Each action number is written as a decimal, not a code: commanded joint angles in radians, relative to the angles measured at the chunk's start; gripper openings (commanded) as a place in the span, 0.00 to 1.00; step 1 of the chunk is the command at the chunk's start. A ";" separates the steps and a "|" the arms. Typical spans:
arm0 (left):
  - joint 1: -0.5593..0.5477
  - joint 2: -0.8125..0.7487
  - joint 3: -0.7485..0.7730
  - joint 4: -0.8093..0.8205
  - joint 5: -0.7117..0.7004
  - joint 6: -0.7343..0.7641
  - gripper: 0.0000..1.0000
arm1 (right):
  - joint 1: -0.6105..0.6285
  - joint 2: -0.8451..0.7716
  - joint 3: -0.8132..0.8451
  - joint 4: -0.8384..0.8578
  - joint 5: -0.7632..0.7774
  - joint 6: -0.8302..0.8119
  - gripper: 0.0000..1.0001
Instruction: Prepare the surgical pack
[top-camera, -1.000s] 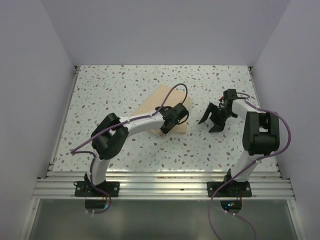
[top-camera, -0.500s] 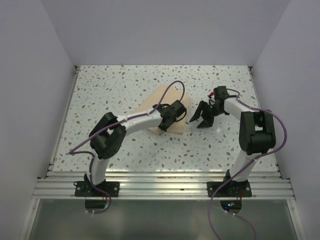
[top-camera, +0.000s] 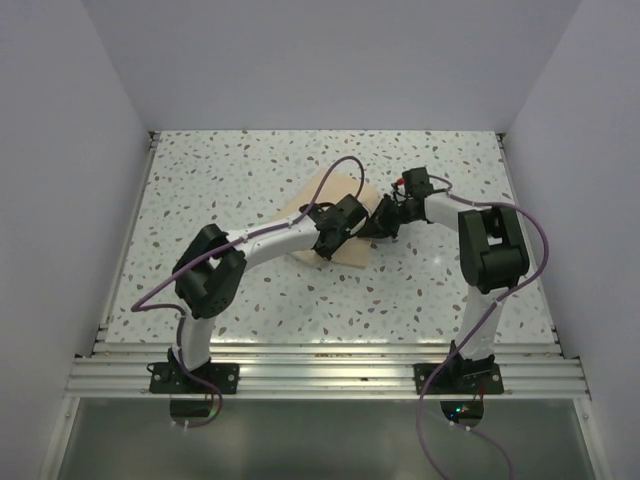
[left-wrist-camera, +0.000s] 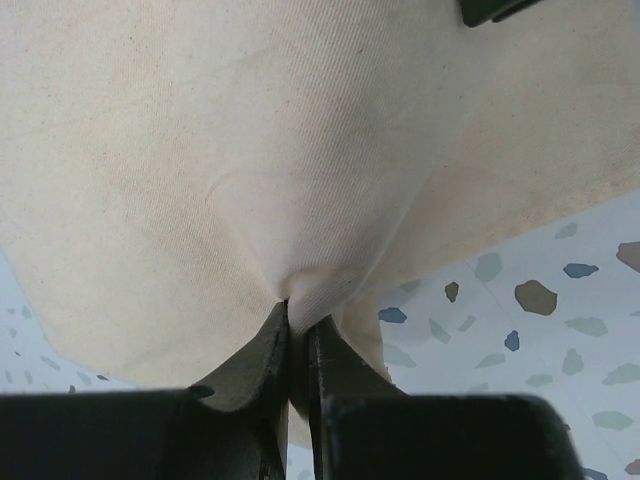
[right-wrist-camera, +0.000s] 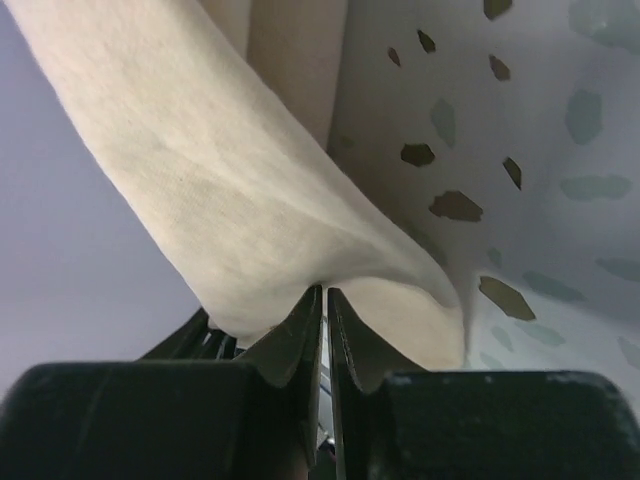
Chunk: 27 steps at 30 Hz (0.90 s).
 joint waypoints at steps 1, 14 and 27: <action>0.009 -0.072 0.041 0.007 0.026 0.004 0.00 | 0.013 0.017 0.040 0.103 -0.057 0.096 0.09; 0.010 -0.102 0.112 0.033 0.129 0.026 0.00 | 0.146 0.058 0.050 0.402 -0.077 0.289 0.06; 0.009 -0.131 0.101 0.060 0.245 0.037 0.00 | 0.180 0.144 0.010 0.694 0.016 0.439 0.07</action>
